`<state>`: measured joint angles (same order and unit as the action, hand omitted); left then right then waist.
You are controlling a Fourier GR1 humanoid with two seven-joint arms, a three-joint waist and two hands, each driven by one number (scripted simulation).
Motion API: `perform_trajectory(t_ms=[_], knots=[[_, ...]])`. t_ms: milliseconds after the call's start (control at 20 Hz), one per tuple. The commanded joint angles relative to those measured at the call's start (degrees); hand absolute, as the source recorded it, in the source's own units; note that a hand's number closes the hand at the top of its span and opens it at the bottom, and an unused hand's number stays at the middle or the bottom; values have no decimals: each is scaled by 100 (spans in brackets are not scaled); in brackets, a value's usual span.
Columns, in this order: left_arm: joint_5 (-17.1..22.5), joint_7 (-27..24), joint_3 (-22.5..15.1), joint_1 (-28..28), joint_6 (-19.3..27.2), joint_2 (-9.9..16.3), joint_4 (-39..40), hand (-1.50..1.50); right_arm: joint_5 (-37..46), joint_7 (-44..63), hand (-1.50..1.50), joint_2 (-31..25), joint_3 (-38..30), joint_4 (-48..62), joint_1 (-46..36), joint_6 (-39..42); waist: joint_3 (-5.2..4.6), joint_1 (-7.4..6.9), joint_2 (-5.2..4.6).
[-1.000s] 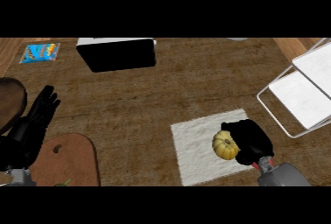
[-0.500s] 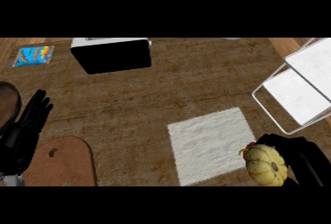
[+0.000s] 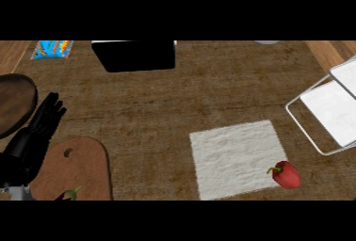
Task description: Pick the squash from the placemat and place it in the tiered shelf
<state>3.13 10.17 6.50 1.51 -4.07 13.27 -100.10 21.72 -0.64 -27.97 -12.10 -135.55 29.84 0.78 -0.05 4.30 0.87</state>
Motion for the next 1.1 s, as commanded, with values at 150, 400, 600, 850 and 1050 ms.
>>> perform_trajectory(t_ms=[150,400,600,850,1050], knots=[[-2,-208,-42,-358,-220,15,443,0,-1478,628,150,-64,-1410,-624,-157,556,0,-325,-77],[-219,-340,-218,-129,-55,-204,232,0,-2537,1699,150,-382,-1813,-518,-1159,699,-2,-429,-81],[-109,-7,-251,-488,-162,-113,287,0,-4140,1642,150,707,-985,-117,-1439,305,23,-540,-77],[-222,195,-260,-887,-3,-174,470,0,-5066,2594,150,237,-1368,267,-2462,93,-1,-438,-94],[-191,121,-209,-539,-29,-146,294,0,-2445,2029,150,-1655,-2417,-22,-2144,749,-66,-325,-128]])
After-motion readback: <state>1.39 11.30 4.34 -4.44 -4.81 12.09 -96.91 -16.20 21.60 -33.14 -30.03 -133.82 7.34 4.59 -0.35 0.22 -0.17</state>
